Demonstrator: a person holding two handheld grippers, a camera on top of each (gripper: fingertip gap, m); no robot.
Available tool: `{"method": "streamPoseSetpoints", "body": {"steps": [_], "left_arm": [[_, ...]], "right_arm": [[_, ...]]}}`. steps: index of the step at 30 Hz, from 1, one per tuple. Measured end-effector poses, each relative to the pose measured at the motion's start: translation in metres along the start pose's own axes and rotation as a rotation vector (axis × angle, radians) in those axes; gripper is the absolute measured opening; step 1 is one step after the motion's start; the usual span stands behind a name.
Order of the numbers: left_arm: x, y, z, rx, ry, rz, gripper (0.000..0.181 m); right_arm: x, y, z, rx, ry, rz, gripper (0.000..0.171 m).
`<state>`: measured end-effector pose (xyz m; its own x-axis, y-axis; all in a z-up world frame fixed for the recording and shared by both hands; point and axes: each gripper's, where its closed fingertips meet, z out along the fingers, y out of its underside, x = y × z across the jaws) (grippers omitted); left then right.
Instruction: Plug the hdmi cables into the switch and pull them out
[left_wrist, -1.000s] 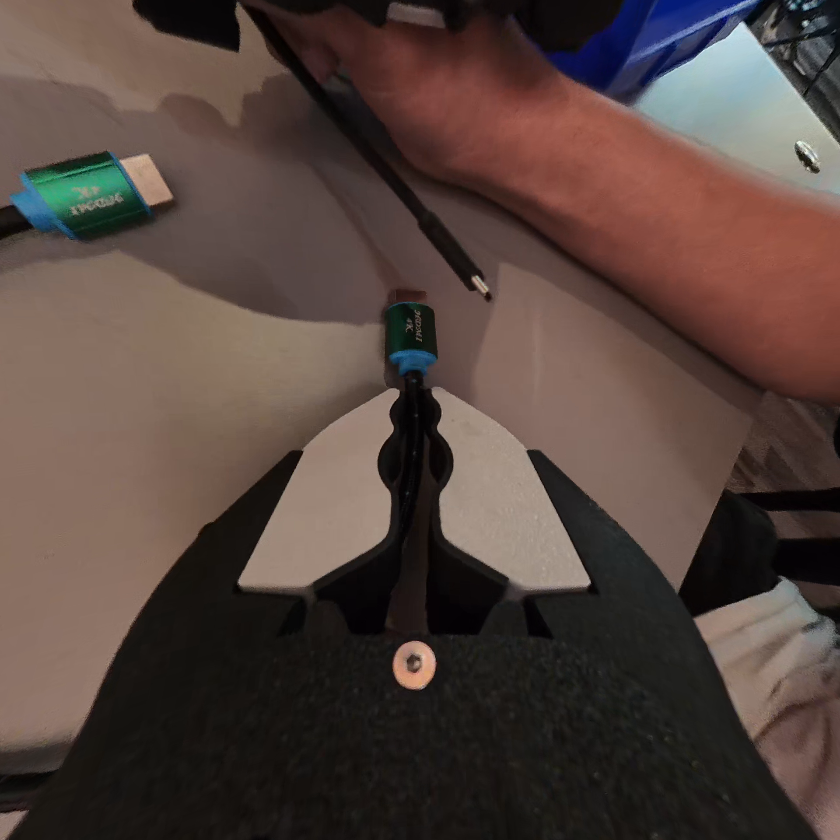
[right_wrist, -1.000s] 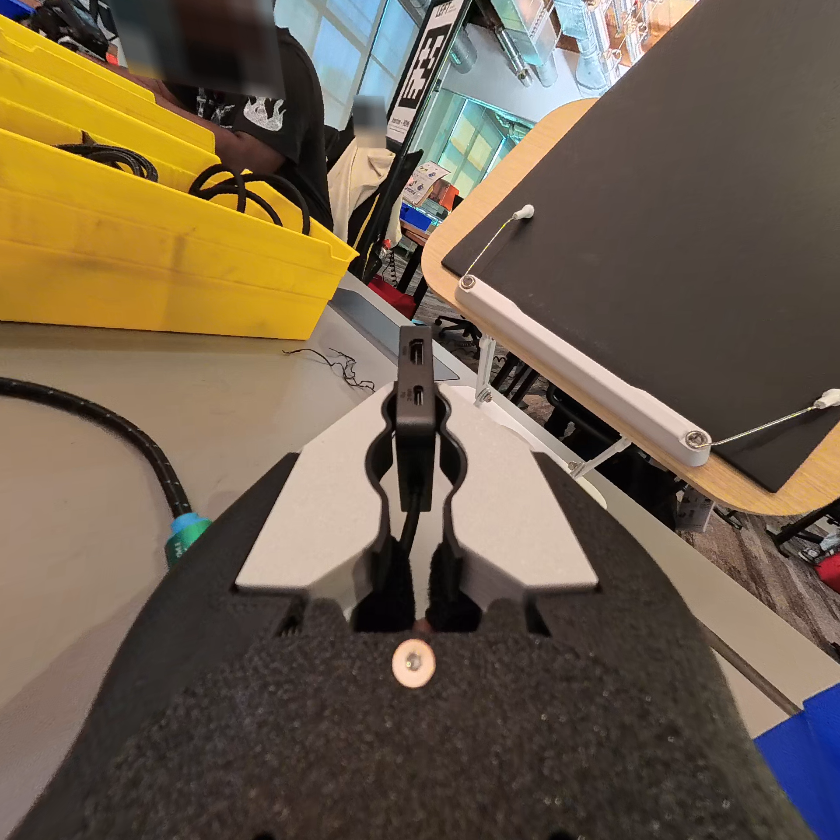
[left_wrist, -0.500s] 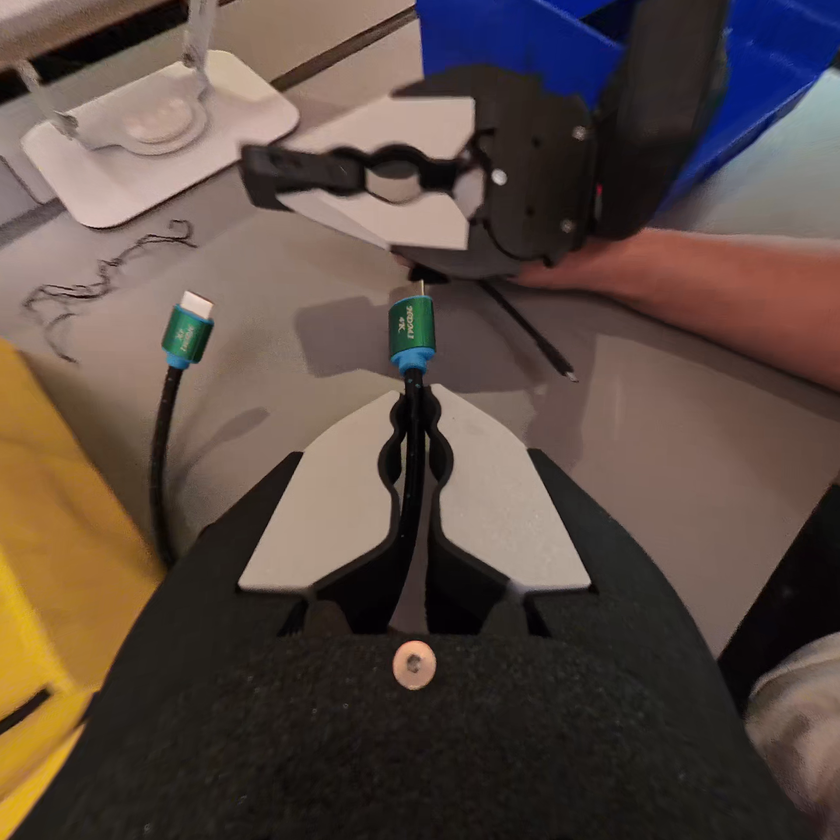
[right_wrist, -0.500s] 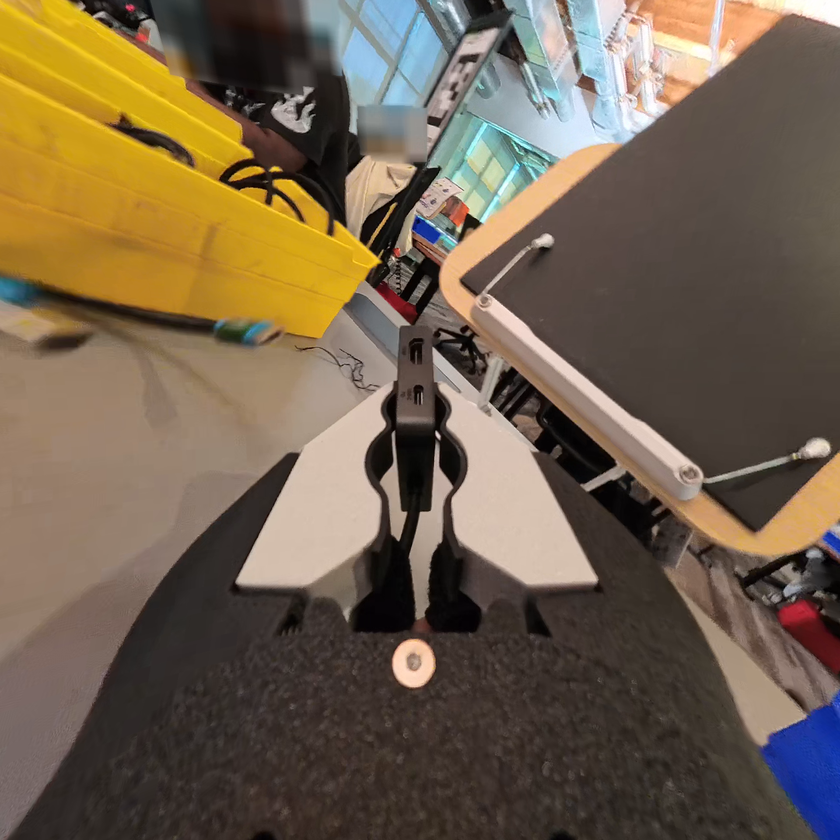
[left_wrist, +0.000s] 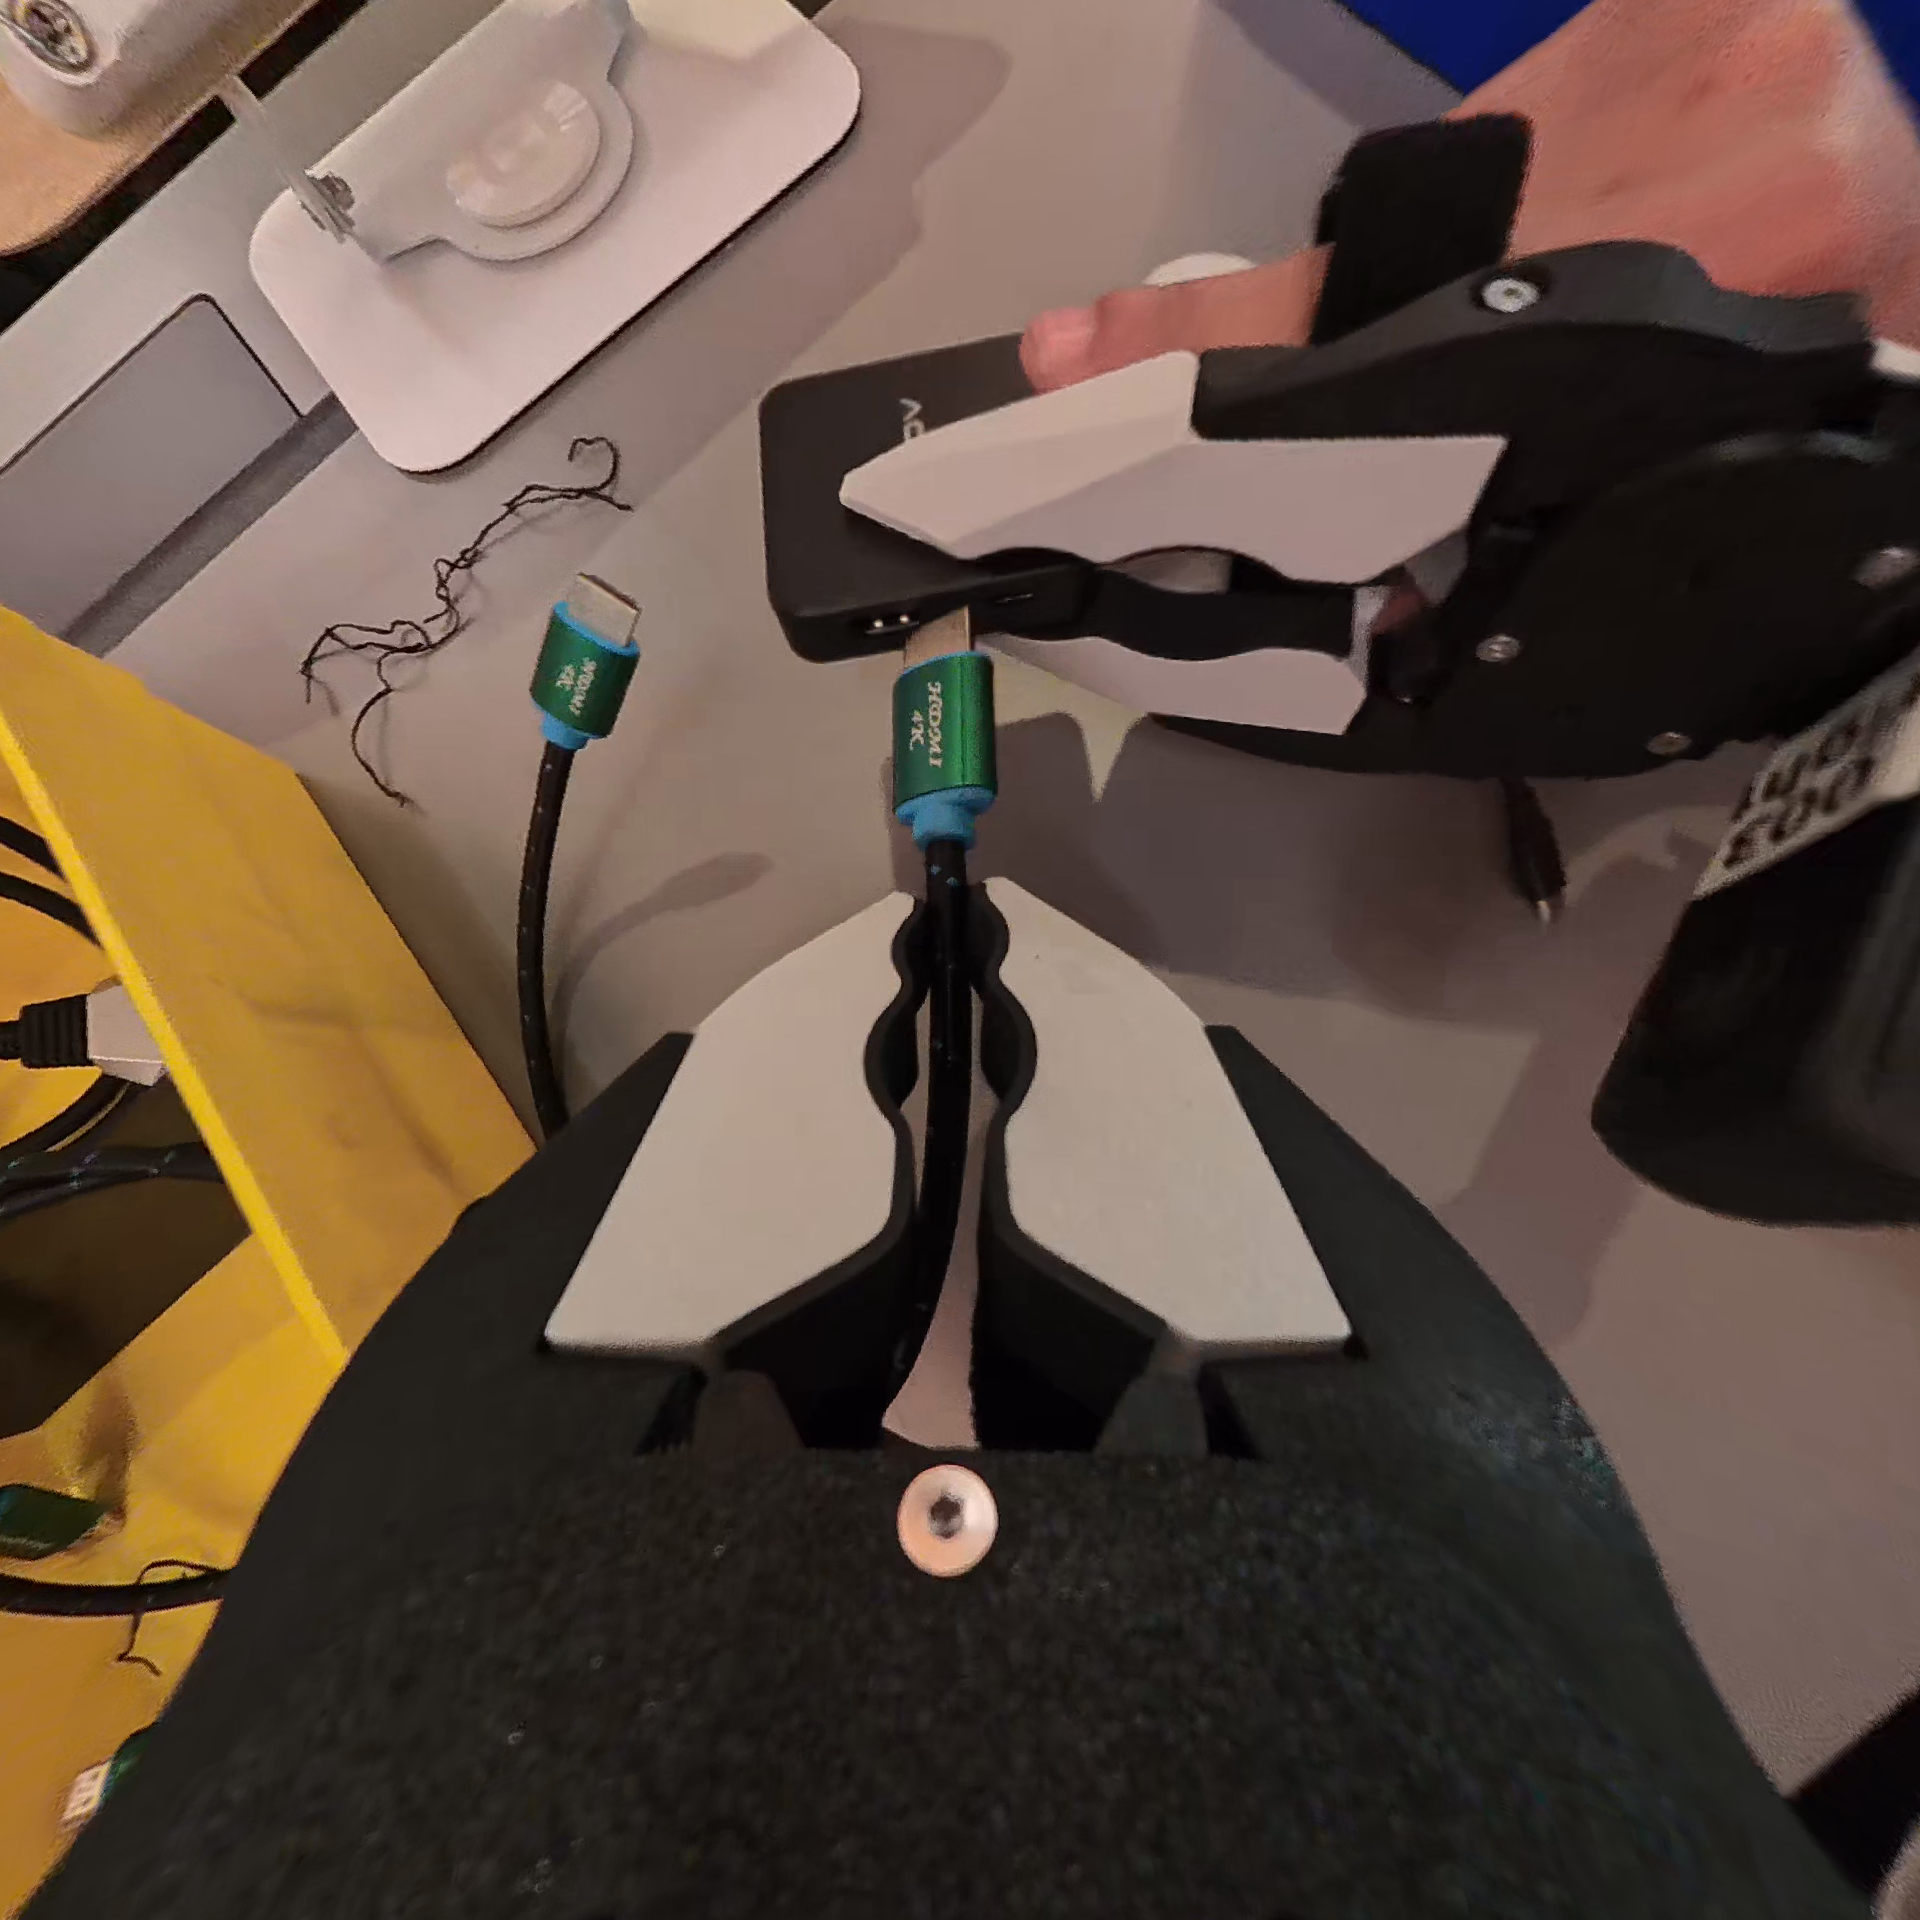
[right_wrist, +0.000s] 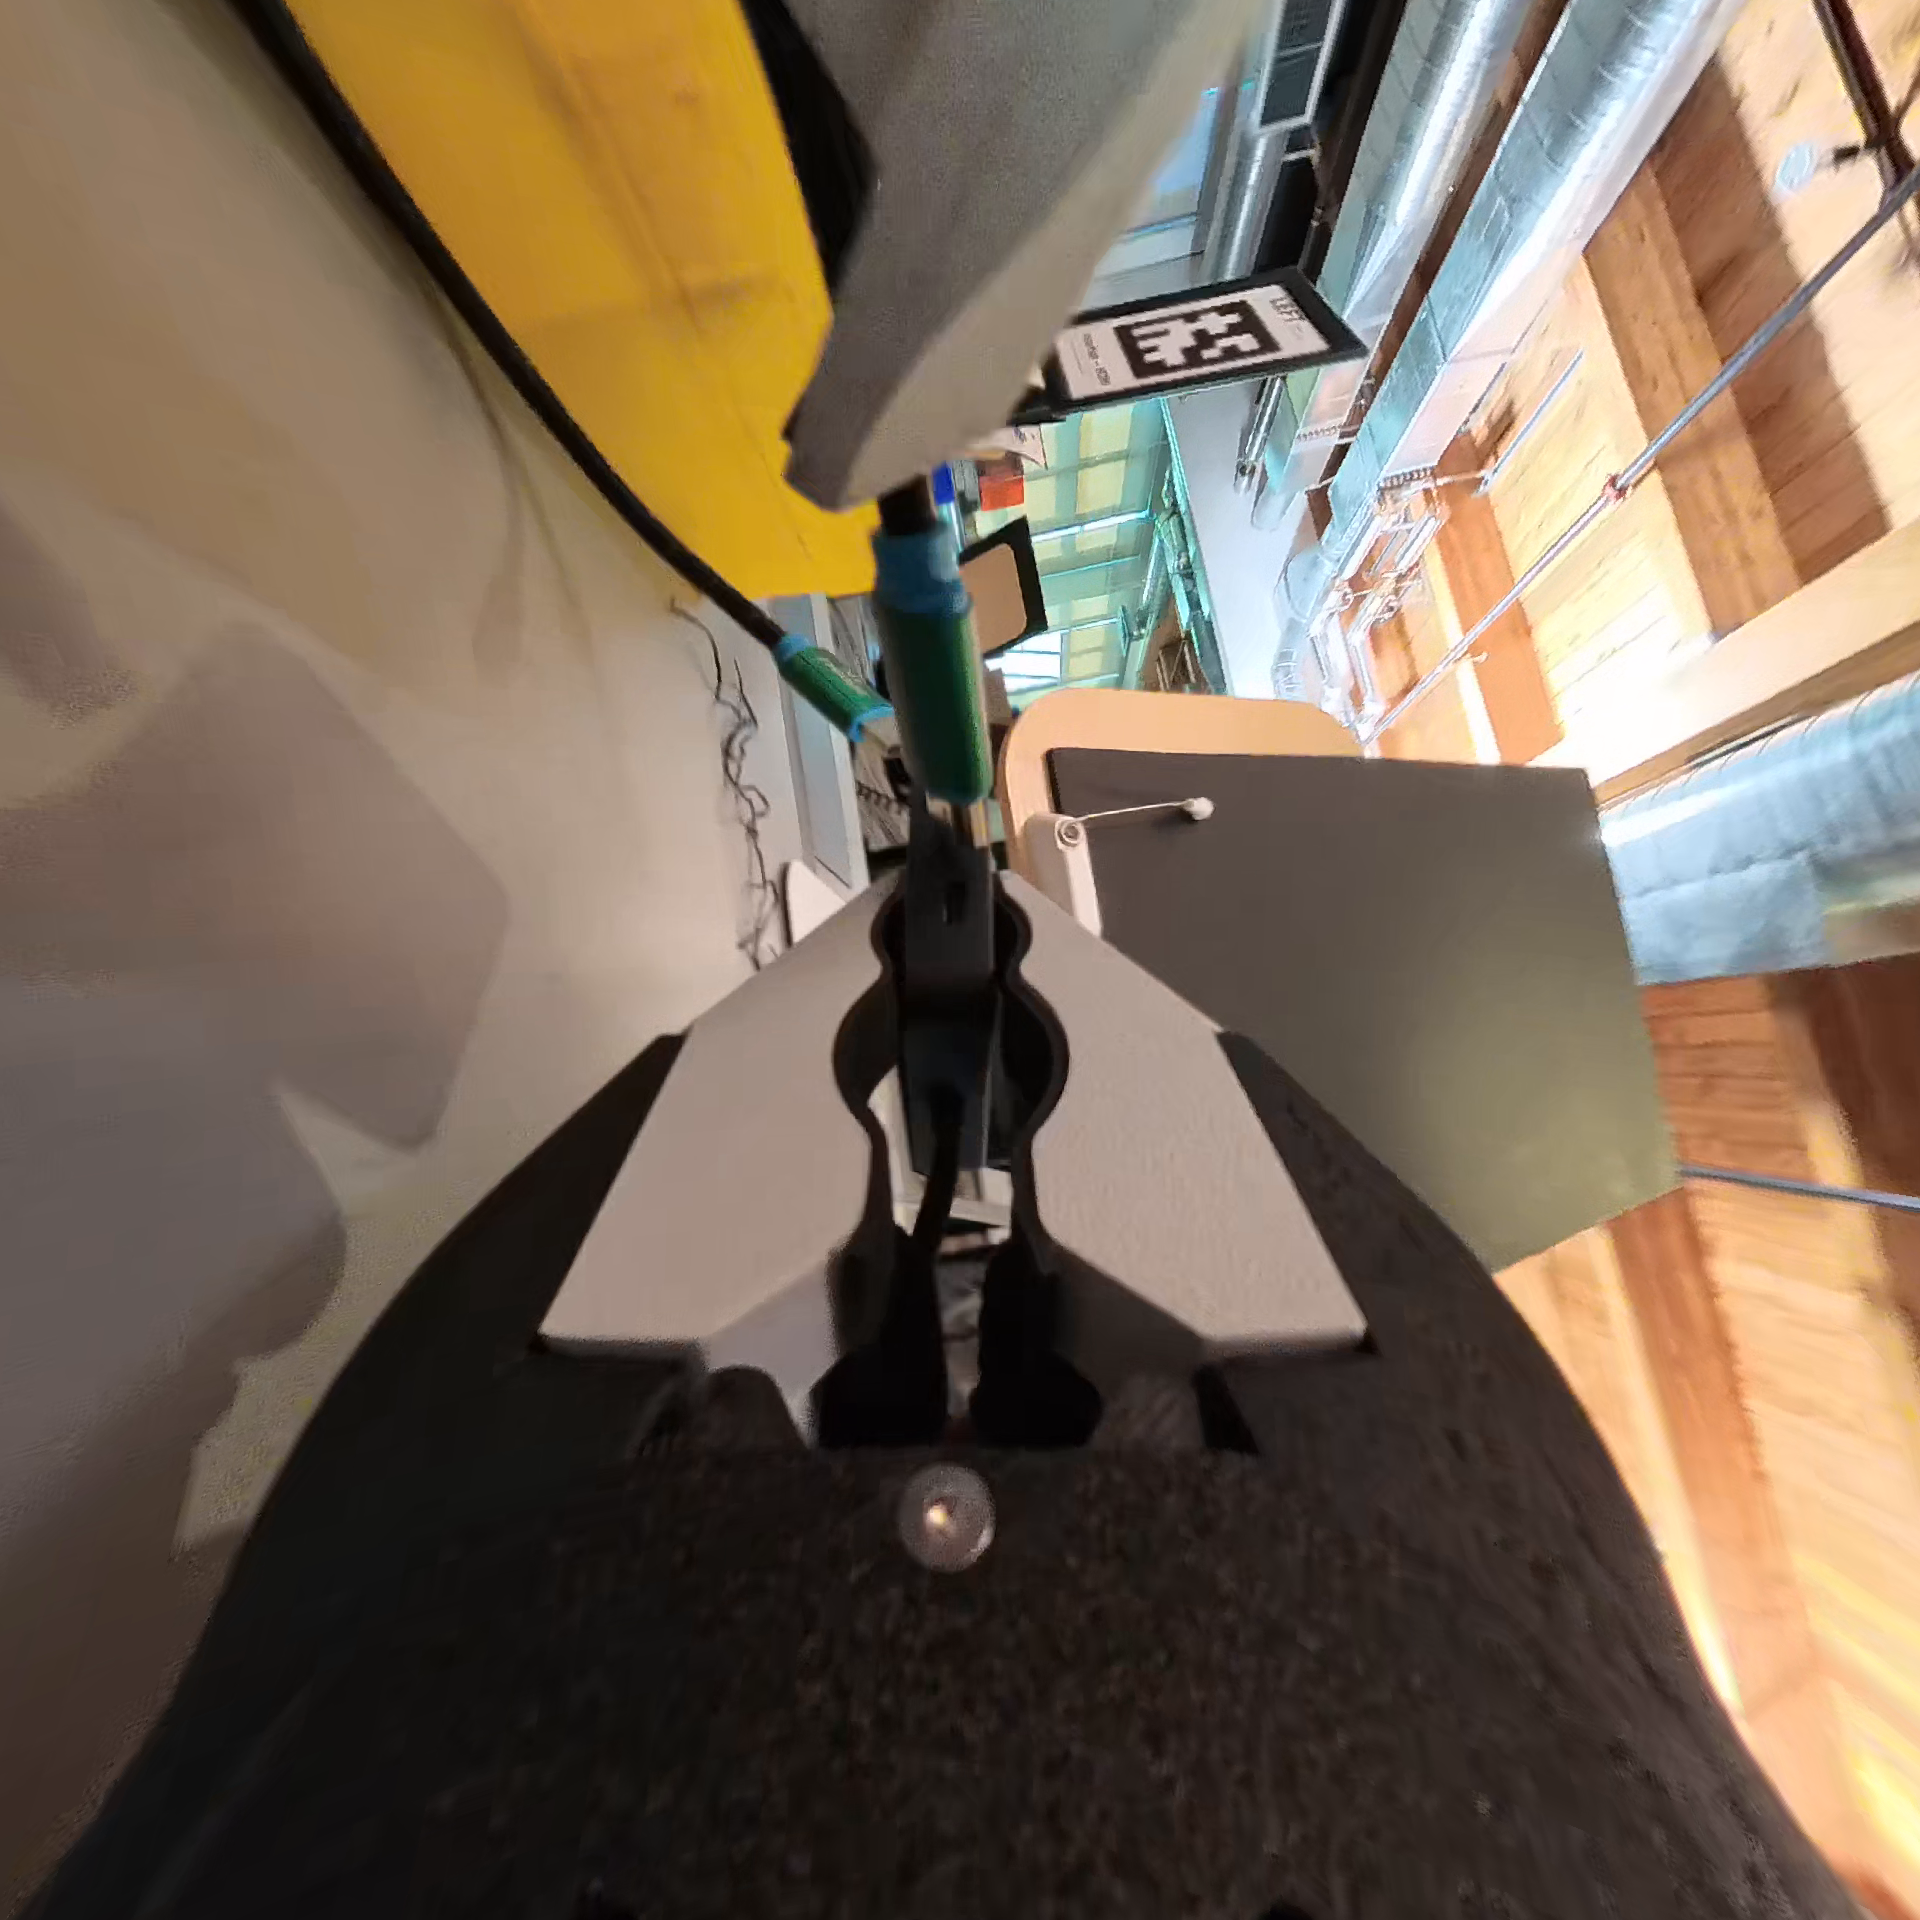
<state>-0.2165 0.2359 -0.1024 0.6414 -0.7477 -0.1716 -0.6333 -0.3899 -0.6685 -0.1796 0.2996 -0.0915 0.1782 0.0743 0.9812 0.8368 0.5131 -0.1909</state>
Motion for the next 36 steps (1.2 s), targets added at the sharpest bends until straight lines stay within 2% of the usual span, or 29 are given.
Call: {"method": "streamPoseSetpoints", "body": {"steps": [1,3,9,36], "left_arm": [[-0.001,0.000,0.002,-0.004,-0.017,0.006,0.006],[-0.001,0.001,0.007,-0.017,-0.036,0.032,0.006],[0.004,0.000,0.012,-0.008,-0.045,0.062,0.006],[0.008,0.000,0.009,-0.007,-0.011,0.076,0.006]], "right_arm": [[0.001,0.001,-0.001,-0.017,0.002,-0.058,0.012],[0.006,0.002,-0.002,-0.038,-0.023,-0.106,0.012],[-0.014,0.013,-0.016,-0.092,-0.286,-0.143,0.012],[-0.010,0.010,-0.021,-0.109,-0.296,-0.127,0.012]]}}
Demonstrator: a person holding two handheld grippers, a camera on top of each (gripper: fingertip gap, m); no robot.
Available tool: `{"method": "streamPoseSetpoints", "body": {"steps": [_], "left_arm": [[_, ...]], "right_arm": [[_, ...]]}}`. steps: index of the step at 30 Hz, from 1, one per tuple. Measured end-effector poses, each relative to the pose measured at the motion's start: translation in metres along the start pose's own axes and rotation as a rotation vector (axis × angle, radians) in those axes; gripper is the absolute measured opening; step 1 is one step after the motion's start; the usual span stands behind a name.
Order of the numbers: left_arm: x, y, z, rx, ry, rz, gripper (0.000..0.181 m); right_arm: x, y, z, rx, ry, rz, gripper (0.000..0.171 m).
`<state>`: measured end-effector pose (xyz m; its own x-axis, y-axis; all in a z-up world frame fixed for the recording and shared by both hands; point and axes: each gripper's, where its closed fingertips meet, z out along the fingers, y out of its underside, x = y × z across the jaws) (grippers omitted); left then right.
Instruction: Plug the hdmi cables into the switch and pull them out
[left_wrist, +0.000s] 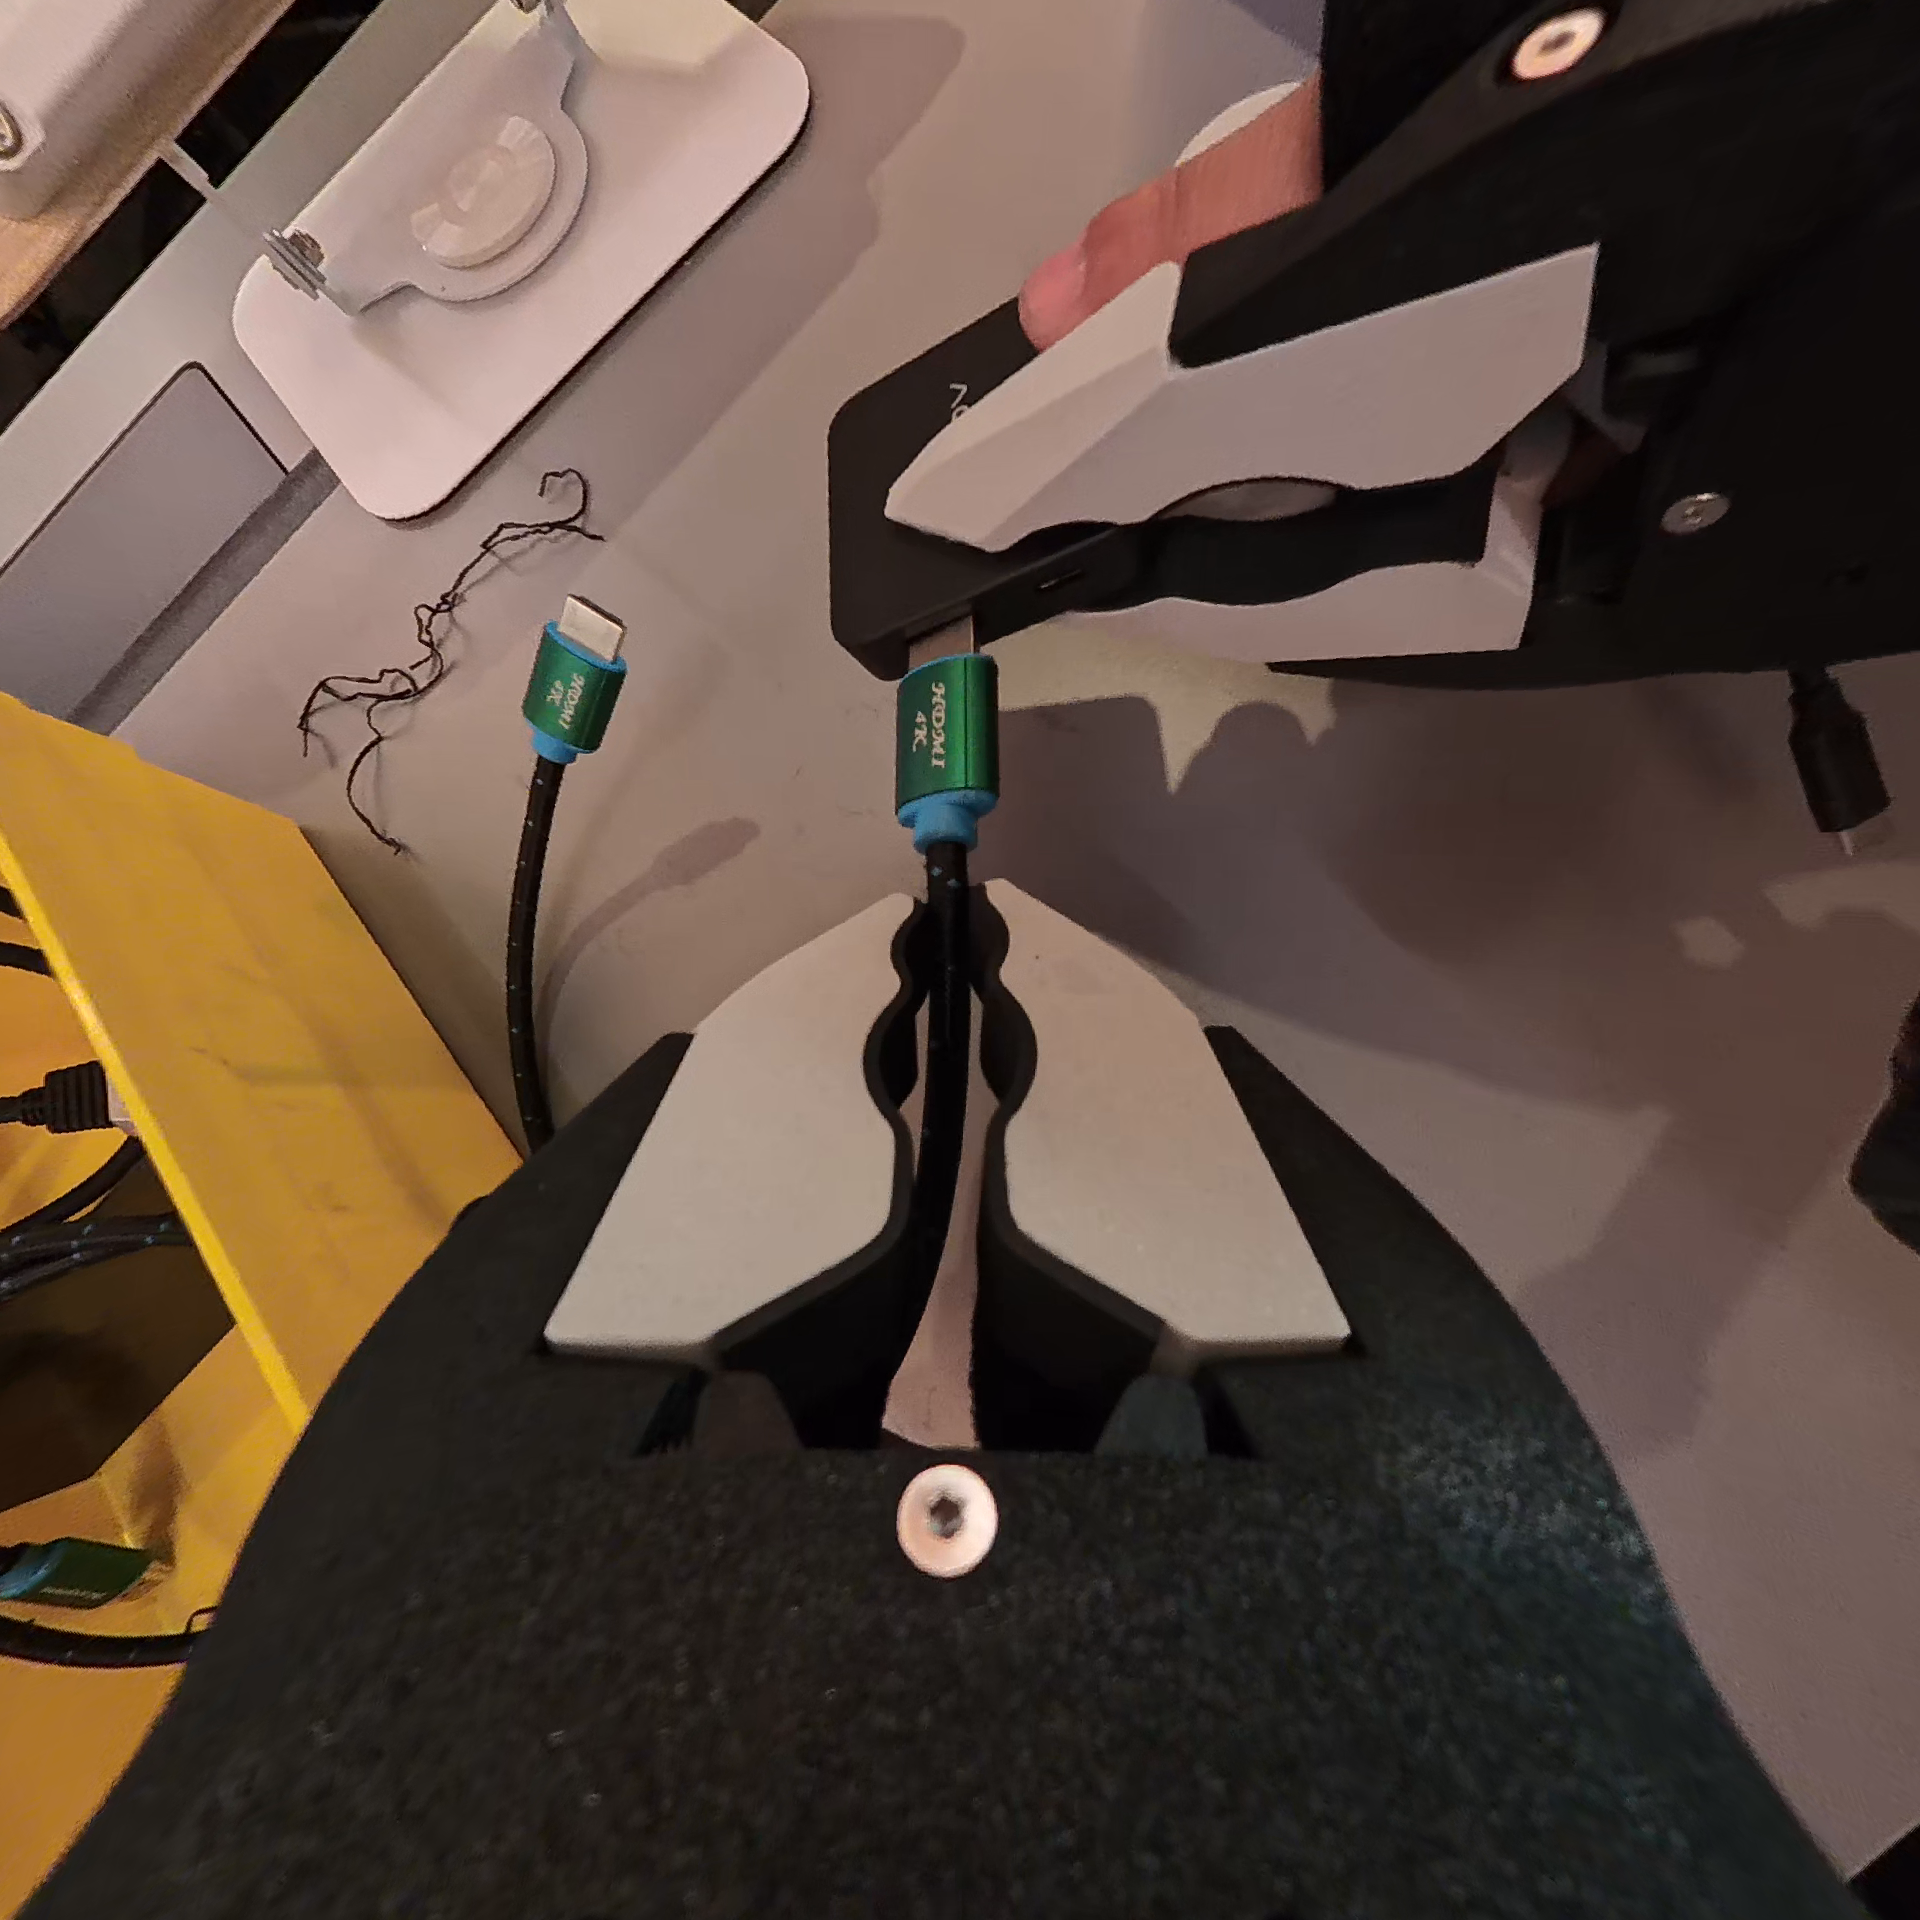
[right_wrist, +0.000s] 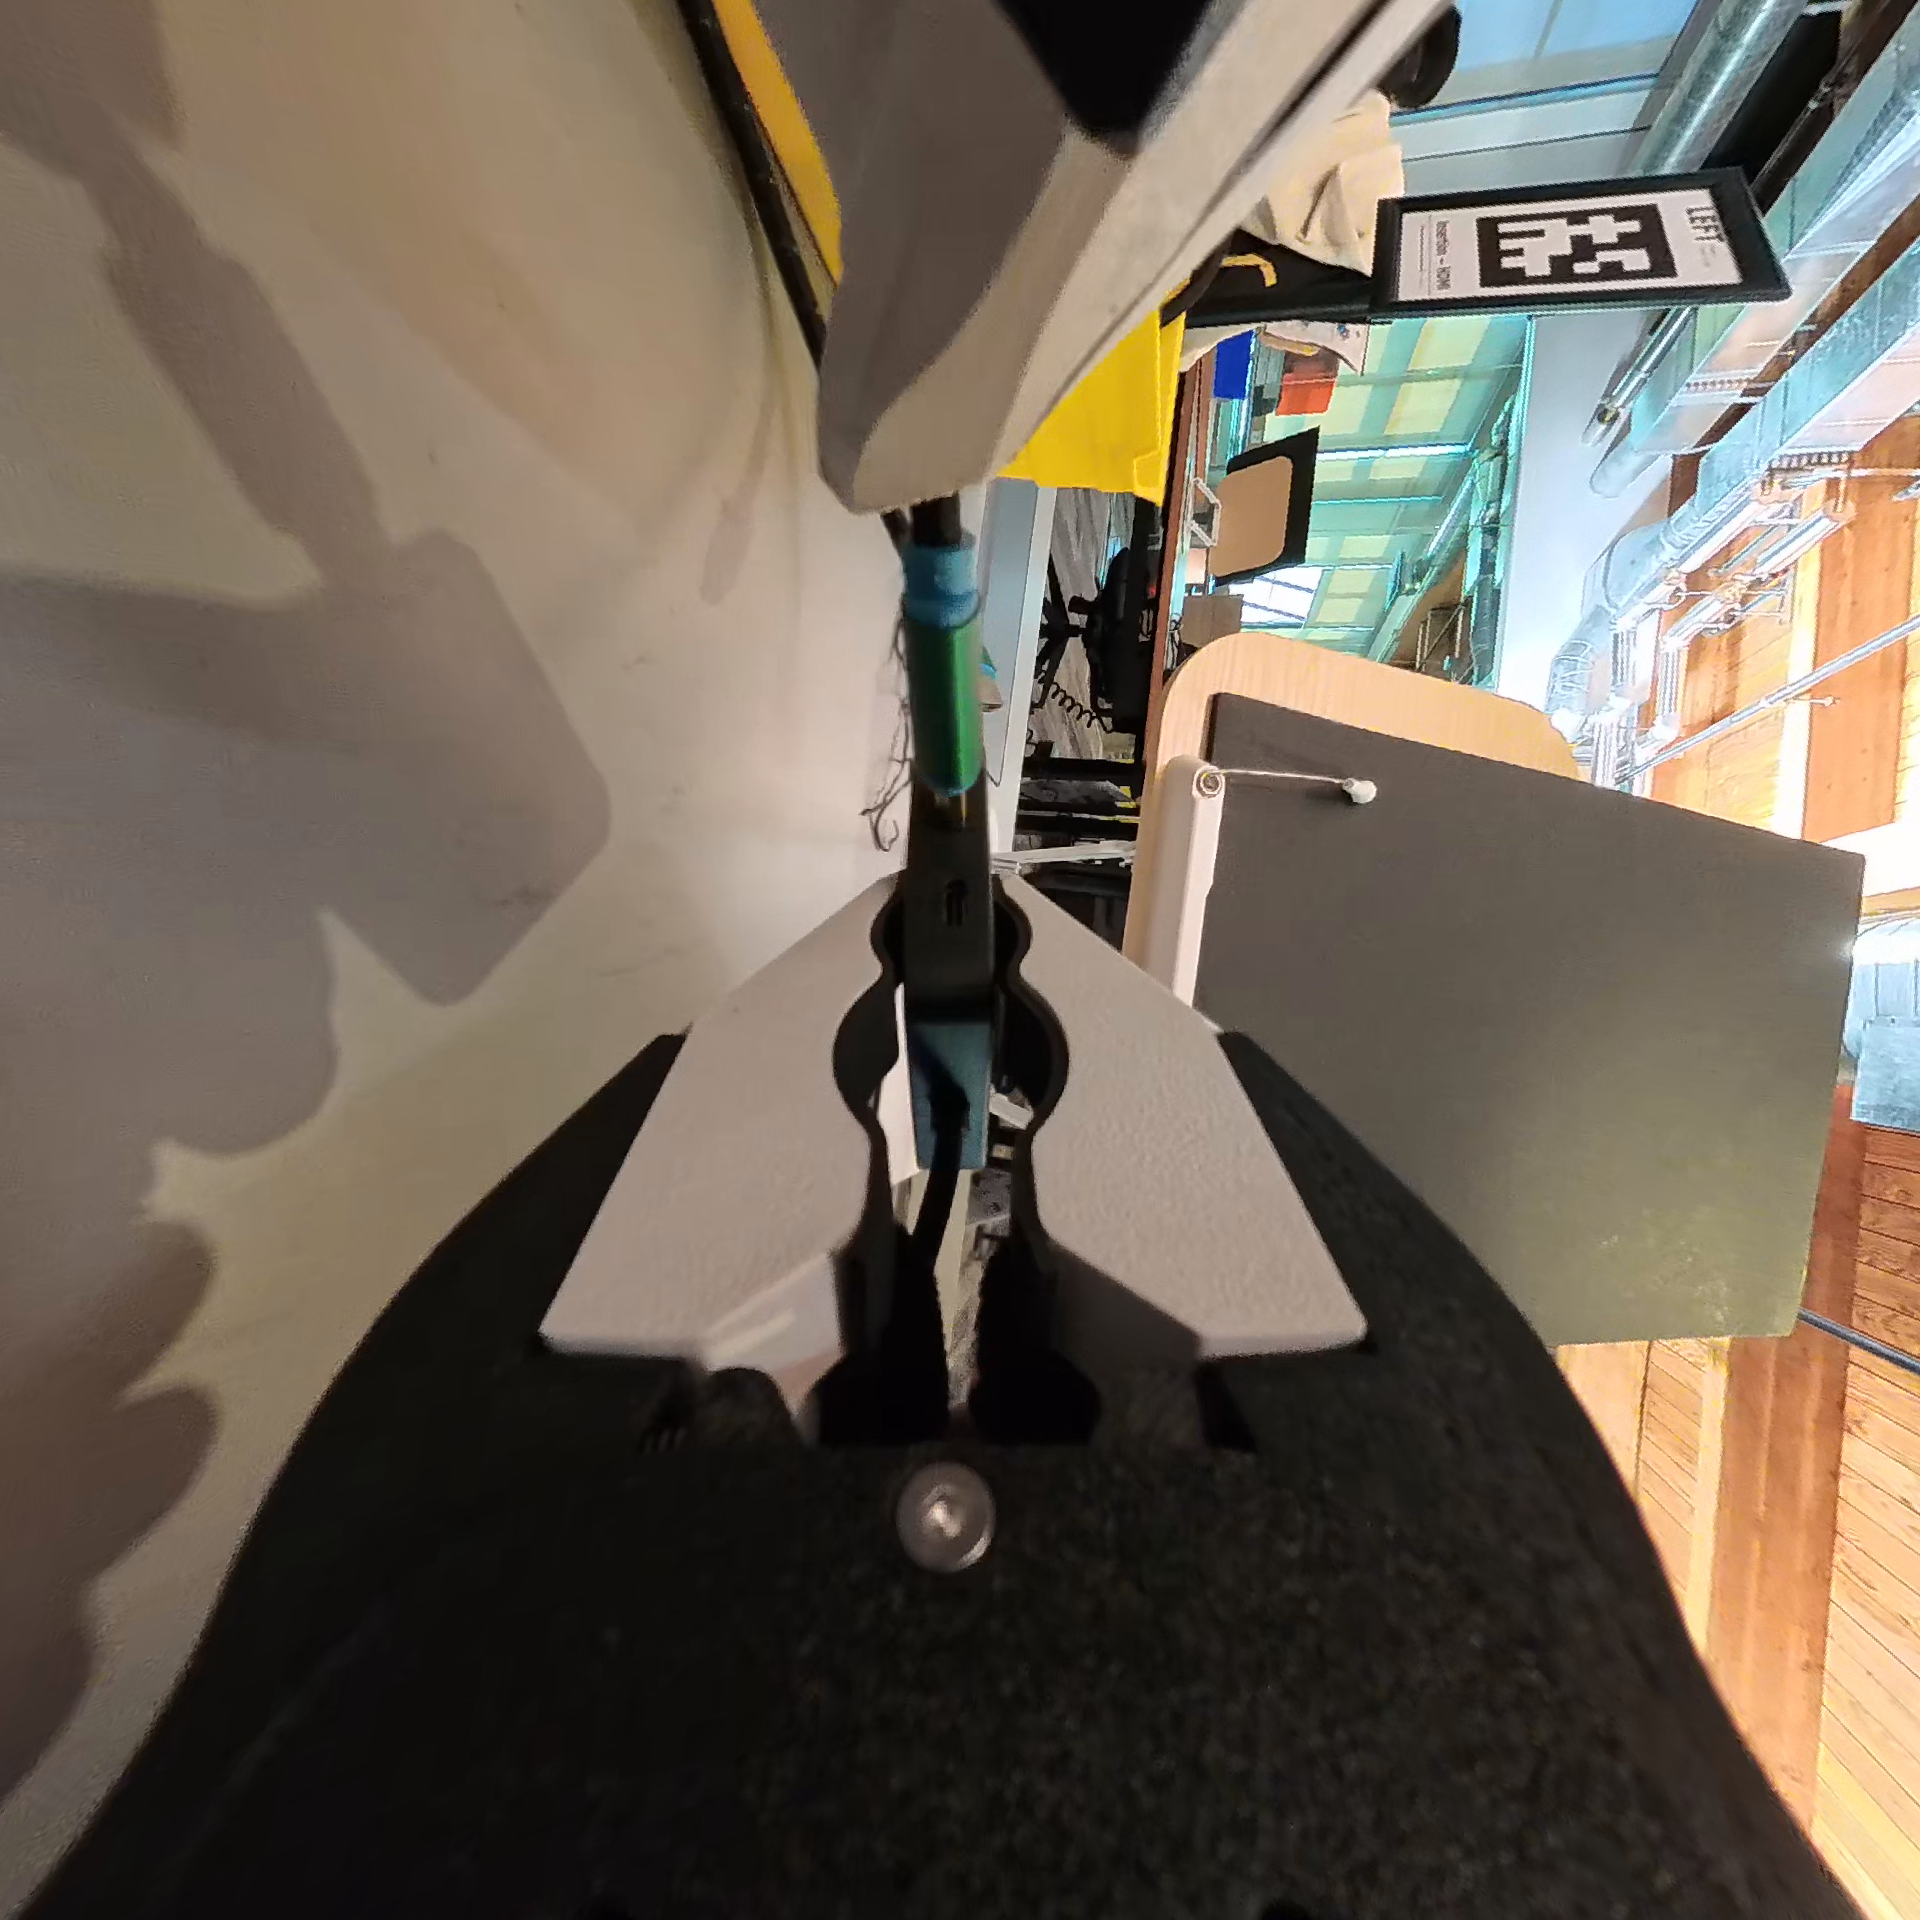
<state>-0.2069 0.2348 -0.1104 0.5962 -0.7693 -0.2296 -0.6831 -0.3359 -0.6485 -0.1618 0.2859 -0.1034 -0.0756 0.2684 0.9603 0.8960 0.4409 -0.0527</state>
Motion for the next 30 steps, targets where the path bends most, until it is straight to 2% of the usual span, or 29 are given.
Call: {"method": "streamPoseSetpoints", "body": {"steps": [7,21,26,30], "left_arm": [[0.002,-0.003,0.000,0.034,0.023,-0.056,0.006],[-0.002,-0.010,0.000,0.058,-0.161,0.138,0.006],[-0.001,-0.018,-0.004,0.141,-0.095,0.060,0.006],[0.001,-0.021,-0.004,0.167,-0.151,0.189,0.006]], "right_arm": [[0.000,0.001,0.000,-0.026,0.001,-0.013,0.011],[-0.007,0.005,0.000,0.003,-0.059,0.105,0.011],[-0.006,0.006,-0.001,0.029,-0.068,0.174,0.011],[-0.006,0.006,-0.001,0.057,-0.087,0.256,0.011]]}}
